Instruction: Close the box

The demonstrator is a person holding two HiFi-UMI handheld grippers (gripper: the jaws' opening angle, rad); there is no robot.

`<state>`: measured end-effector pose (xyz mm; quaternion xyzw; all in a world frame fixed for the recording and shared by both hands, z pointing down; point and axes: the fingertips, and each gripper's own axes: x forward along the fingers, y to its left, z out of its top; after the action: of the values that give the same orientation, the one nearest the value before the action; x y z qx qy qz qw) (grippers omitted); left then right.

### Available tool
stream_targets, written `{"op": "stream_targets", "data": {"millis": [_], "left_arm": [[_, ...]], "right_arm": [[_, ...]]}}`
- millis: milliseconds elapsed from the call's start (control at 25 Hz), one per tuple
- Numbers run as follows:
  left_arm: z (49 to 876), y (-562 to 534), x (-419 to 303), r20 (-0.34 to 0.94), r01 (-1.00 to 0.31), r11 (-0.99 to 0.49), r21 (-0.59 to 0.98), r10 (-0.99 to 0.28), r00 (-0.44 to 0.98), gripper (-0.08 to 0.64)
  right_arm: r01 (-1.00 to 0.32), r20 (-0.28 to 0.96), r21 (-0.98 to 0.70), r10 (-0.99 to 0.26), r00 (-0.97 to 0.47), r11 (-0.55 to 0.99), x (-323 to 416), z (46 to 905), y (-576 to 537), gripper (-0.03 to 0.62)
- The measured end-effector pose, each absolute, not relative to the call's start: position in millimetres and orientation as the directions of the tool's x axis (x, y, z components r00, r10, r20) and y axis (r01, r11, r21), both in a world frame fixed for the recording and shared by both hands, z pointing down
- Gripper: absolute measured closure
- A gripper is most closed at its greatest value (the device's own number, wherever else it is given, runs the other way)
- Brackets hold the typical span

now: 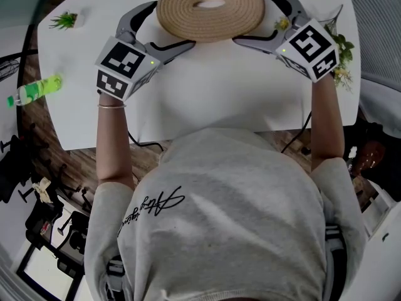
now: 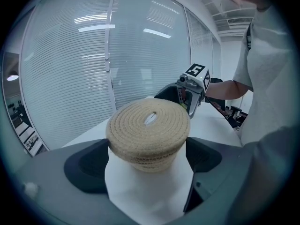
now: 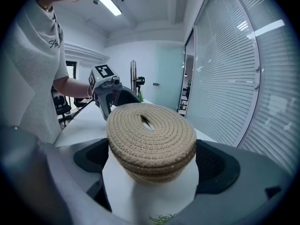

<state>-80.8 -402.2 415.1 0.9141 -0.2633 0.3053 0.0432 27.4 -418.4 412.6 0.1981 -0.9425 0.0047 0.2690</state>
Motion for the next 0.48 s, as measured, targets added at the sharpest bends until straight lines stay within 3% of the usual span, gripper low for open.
{"op": "stream_targets", "data": {"millis": [480], "left_arm": [[415.8, -400.6, -82.0, 0.533, -0.552, -0.821, -0.143, -0.534, 0.656, 0.058]], "right_arm": [[-0.46, 0.495, 0.07, -0.432, -0.754, 0.885, 28.7, 415.7, -414.0, 0.014]]}}
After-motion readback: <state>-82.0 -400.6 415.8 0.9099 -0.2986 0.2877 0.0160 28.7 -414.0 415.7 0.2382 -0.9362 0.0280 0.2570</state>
